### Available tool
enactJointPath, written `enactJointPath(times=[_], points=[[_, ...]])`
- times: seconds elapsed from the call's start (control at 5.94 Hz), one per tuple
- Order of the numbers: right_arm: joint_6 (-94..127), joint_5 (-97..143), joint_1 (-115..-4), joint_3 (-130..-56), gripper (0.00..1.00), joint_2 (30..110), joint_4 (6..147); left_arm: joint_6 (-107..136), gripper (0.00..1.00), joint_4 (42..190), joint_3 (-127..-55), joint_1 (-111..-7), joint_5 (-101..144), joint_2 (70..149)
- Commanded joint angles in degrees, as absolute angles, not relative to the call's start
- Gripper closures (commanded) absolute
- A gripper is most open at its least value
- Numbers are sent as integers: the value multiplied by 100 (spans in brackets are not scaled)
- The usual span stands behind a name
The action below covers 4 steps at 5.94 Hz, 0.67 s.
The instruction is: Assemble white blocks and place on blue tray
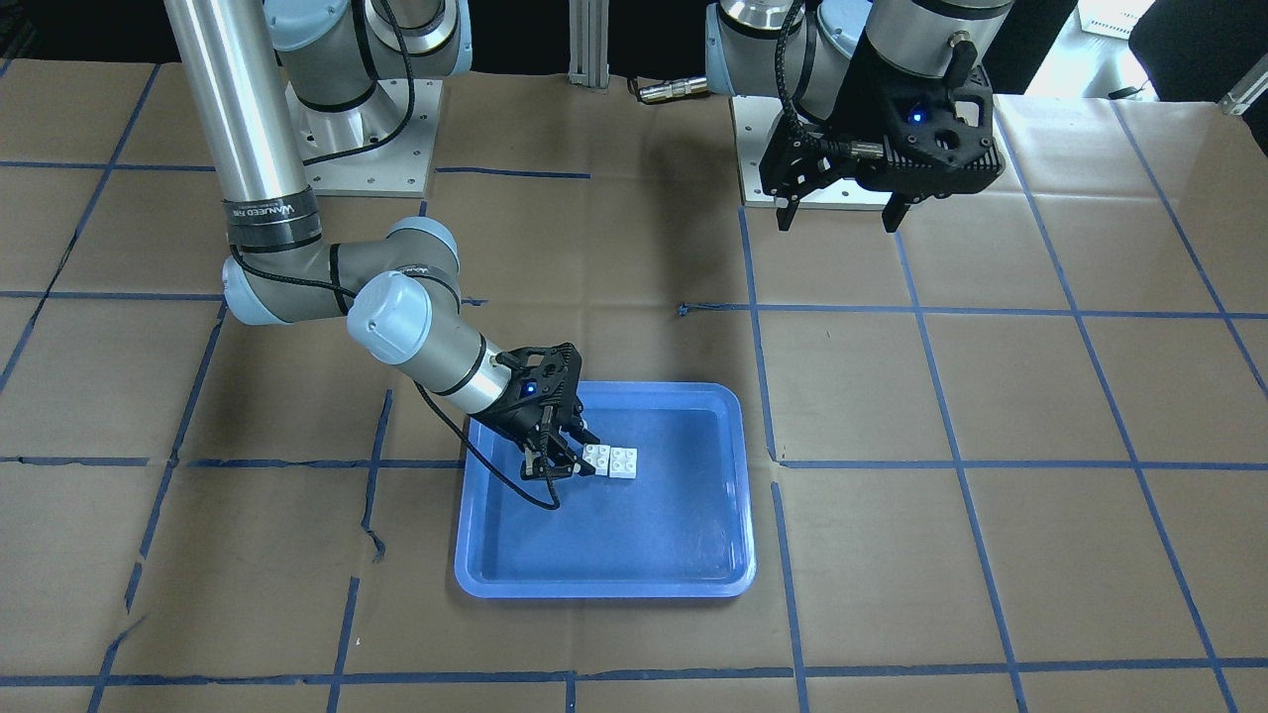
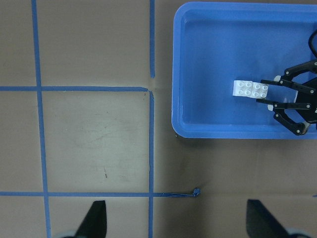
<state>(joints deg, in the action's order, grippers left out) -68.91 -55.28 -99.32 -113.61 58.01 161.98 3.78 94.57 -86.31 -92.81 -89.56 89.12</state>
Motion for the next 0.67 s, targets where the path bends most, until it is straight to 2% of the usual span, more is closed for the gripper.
enactJointPath(times=[0.0, 0.17, 0.5], points=[[-6882, -5528, -9932, -11364, 63, 5792, 16198, 378, 0, 9457, -8631, -9281, -8956, 8912], [-6882, -5528, -9932, -11364, 60, 5792, 16198, 378, 0, 9457, -8631, -9290, -8956, 8912], [-6891, -5528, -9932, -11364, 60, 5792, 16198, 378, 0, 9457, -8631, -9290, -8947, 8921]])
